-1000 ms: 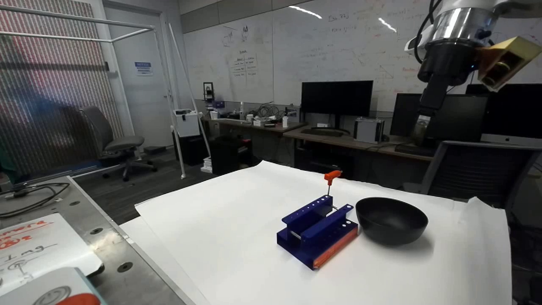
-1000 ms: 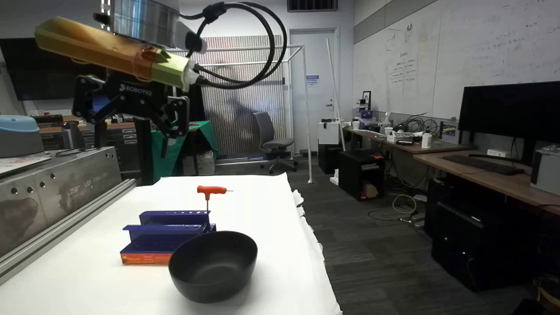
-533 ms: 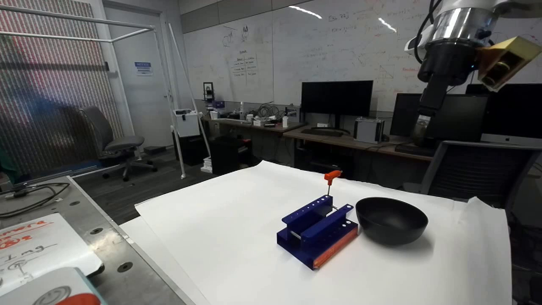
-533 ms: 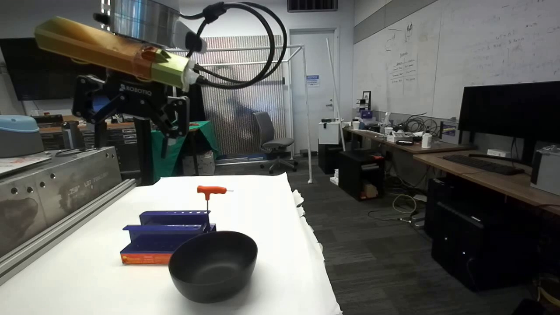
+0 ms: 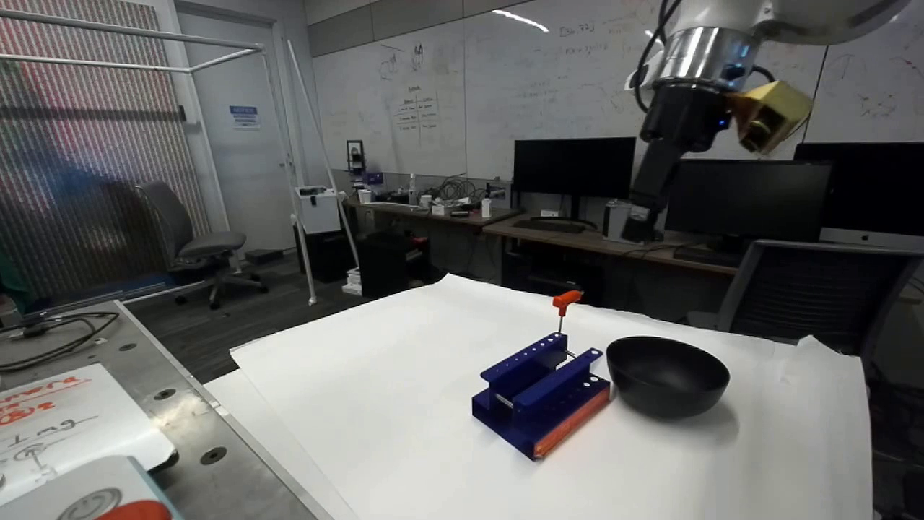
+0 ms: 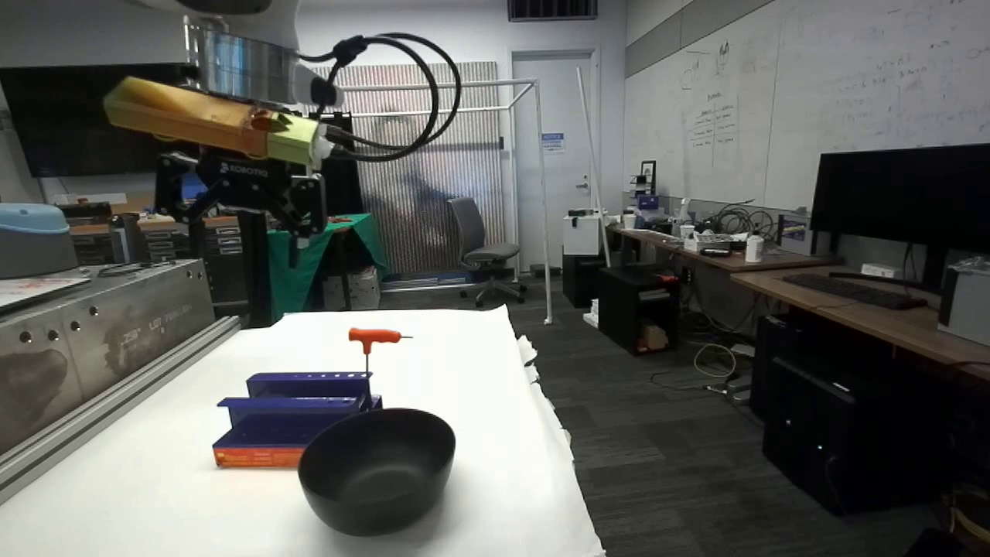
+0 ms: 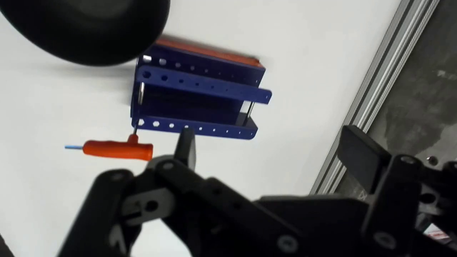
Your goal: Put the orange object in the bowl
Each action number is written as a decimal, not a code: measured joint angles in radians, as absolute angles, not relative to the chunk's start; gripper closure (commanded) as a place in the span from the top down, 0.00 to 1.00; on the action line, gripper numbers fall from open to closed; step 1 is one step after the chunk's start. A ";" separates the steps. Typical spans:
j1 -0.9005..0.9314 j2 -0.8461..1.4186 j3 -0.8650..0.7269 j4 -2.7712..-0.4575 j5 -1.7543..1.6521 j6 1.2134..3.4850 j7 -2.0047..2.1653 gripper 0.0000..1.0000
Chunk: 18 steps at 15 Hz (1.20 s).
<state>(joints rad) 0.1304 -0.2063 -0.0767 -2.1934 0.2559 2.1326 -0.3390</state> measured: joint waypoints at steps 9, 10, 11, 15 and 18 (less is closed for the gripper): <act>0.082 0.163 -0.030 -1.924 0.054 2.354 0.196 1.00; 0.079 0.181 -0.036 -1.911 0.013 2.353 0.267 1.00; 0.078 0.194 -0.043 -1.901 -0.023 2.349 0.334 1.00; 0.079 0.232 -0.070 -1.880 -0.108 2.293 0.577 1.00; 0.080 0.257 -0.077 -1.870 -0.124 2.228 0.741 1.00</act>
<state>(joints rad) 0.0797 0.2574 -0.0766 -1.8696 -0.1240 2.2282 0.7405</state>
